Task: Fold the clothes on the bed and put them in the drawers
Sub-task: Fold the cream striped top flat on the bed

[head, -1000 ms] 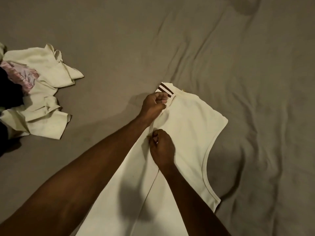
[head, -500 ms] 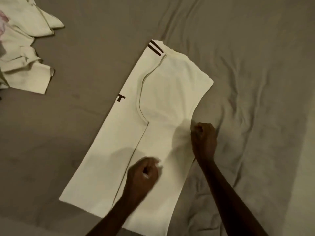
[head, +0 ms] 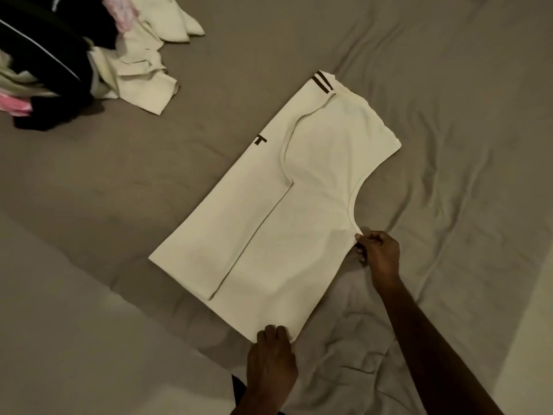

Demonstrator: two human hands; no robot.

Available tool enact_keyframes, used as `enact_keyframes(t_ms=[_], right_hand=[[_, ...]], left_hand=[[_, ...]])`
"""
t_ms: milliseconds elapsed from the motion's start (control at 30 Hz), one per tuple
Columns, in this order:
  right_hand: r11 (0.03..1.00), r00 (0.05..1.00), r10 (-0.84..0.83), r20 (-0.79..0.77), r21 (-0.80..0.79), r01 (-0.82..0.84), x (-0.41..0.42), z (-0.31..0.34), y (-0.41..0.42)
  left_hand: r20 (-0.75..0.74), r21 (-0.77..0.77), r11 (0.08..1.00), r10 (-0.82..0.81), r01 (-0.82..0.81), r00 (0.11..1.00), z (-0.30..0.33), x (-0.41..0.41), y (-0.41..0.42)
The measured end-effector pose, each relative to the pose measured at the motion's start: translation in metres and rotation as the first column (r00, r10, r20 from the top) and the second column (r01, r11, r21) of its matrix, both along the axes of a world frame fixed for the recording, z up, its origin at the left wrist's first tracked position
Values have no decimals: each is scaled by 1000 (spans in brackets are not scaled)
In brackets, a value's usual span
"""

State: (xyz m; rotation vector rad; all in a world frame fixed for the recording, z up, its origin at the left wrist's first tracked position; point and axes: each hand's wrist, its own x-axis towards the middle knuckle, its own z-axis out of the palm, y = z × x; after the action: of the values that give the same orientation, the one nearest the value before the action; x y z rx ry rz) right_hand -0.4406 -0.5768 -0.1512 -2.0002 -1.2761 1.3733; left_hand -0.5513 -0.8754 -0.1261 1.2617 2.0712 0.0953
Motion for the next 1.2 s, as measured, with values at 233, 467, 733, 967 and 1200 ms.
enact_keyframes(t_ms=[233,467,733,967,1200], right_hand=[[1000,989,0,-151,-1,0,-15,37,15],[985,942,171,-288,59,-160,-95,59,44],[861,892,396,216,249,-443,-134,5,68],[533,593,642,485,274,-801,-129,-19,73],[551,639,703,311,330,-767,-157,-13,84]], left_hand=[[41,59,919,389,-390,921,29,-29,2],[119,262,702,657,-662,744,43,-133,10],[117,87,703,696,-706,708,10,-196,10],[116,-32,706,706,-707,699,7,-211,16],[-8,-193,827,537,-528,844,5,-222,15]])
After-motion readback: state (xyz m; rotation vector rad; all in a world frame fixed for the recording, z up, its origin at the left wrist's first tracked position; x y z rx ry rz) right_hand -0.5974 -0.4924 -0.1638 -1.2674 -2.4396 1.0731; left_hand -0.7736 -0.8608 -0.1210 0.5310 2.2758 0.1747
